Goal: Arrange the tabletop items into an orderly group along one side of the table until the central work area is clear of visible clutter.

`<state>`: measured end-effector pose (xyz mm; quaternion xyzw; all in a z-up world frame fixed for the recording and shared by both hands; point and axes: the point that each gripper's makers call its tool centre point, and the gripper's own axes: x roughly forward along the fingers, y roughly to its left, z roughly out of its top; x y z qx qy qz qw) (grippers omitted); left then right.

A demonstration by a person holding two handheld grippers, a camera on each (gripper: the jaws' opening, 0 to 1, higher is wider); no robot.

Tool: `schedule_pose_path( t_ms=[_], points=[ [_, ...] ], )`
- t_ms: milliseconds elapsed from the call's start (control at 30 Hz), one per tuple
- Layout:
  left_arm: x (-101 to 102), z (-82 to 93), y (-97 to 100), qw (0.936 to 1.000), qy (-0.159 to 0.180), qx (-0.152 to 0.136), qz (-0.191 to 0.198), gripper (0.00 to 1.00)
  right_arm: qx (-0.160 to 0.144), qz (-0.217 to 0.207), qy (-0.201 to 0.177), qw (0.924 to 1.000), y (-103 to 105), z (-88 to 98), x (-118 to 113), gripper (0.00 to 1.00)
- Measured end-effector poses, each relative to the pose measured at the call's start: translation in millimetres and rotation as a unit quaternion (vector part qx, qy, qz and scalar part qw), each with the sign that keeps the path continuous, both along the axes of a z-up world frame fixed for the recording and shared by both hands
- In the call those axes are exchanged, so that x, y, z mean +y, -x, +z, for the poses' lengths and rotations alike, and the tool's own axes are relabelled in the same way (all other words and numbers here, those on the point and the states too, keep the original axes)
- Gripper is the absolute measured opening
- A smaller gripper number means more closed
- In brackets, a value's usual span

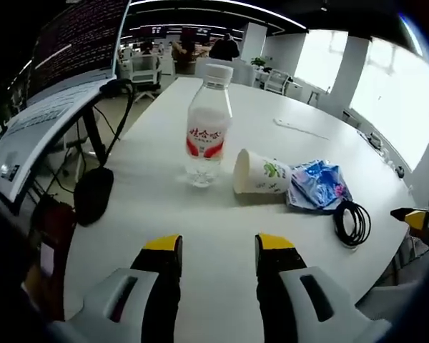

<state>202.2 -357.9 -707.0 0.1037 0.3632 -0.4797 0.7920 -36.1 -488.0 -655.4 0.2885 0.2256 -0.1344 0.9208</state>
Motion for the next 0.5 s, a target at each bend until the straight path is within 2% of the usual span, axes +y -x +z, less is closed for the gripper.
schedule_pose_path(
  t_ms=[200, 500],
  points=[
    [3.9, -2.5, 11.4, 1.0000, -0.004, 0.004, -0.006, 0.39, -0.006, 0.015, 0.006, 0.9998, -19.6, 1.4, -6.2, 0.41],
    [10.1, 1.3, 16.0, 1.0000, 0.001, 0.003, -0.002, 0.39, -0.007, 0.034, 0.007, 0.9994, -34.3, -4.4, -10.0, 0.41]
  ],
)
